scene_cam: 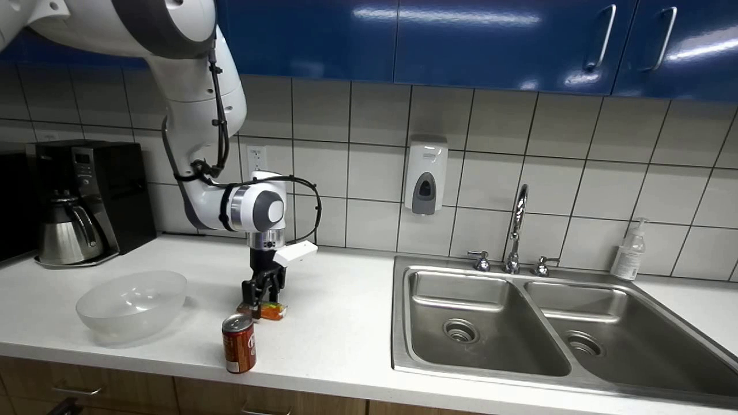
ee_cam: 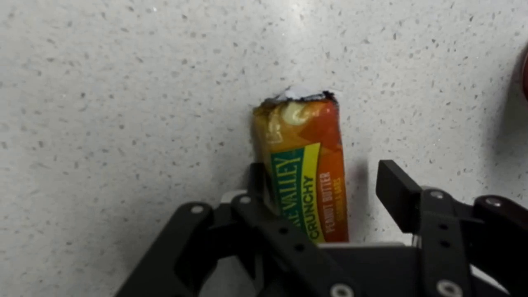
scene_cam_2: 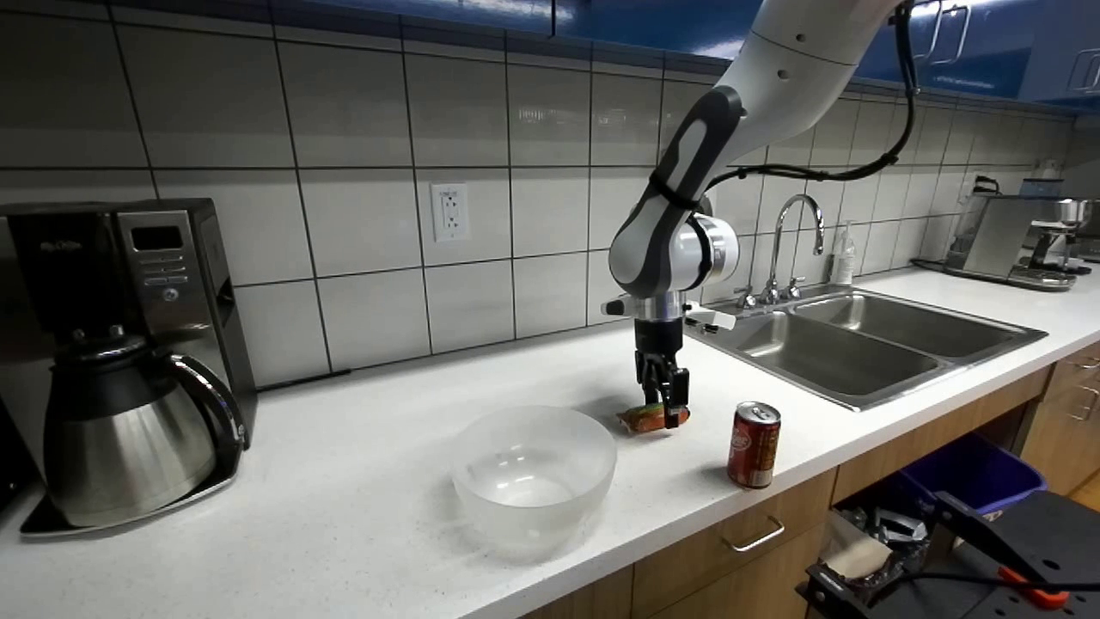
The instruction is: Put the orange packet in the clear bowl.
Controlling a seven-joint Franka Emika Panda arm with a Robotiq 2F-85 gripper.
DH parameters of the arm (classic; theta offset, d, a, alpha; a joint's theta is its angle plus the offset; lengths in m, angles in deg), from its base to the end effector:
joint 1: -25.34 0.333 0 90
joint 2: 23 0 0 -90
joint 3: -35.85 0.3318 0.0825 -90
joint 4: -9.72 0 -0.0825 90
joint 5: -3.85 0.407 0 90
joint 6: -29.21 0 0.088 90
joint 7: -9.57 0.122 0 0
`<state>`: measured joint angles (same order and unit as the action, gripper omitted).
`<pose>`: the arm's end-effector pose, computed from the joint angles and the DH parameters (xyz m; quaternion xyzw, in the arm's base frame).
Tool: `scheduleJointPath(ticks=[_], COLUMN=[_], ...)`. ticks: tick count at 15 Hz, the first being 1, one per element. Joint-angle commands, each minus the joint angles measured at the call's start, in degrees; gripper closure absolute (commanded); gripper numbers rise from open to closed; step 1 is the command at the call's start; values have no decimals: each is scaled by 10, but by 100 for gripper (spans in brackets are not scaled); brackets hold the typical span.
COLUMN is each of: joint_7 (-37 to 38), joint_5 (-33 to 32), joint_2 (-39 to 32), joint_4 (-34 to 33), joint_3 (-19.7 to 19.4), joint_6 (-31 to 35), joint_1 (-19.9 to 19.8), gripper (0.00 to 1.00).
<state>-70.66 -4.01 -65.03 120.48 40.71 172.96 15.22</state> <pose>0.6089 -0.0544 0.0672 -0.7600 -0.6454 0.0607 0.0465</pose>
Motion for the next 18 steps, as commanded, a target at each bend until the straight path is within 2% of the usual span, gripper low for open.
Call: scheduleJointPath(ticks=[1,4,9,18], joint_7=[-3,1,19,34], joint_5=[-16,-25,-30,-26], joint_2=[13,17,47,179], joint_4=[10,13,40,128], joint_3=[-4,-7,-11,-10], joint_6=[10,15,32,50], joint_1=[6,10,23,43], gripper=[58,82,84,84])
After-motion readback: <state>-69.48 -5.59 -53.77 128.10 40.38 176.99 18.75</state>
